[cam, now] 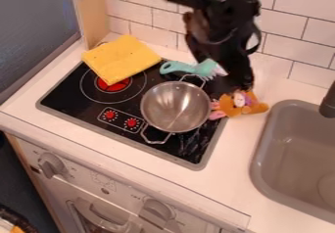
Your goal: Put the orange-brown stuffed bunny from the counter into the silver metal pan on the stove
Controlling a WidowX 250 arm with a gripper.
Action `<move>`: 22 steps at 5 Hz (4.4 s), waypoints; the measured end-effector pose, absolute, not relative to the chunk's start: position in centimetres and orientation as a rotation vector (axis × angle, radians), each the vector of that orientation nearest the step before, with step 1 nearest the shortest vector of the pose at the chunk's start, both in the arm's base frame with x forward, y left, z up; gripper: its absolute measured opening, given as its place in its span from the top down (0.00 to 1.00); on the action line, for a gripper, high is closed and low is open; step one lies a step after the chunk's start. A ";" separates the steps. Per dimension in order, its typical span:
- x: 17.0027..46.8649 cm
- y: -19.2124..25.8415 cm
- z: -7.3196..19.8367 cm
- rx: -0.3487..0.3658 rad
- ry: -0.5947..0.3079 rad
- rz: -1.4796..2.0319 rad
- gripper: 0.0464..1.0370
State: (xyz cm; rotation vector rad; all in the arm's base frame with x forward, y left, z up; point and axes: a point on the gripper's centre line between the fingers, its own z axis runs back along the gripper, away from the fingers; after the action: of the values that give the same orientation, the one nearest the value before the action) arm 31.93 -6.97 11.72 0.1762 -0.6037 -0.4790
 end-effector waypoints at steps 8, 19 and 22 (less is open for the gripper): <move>37.9 -9.1 2.6 0.032 -0.443 -0.383 0.49; 31.8 -5.3 14.9 0.175 -0.661 -0.301 0.97; 29.2 -1.5 12.4 0.202 -0.597 -0.227 0.97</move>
State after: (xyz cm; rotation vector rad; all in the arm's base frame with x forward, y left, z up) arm 29.16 -1.48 12.45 0.2020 -0.5973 -0.2265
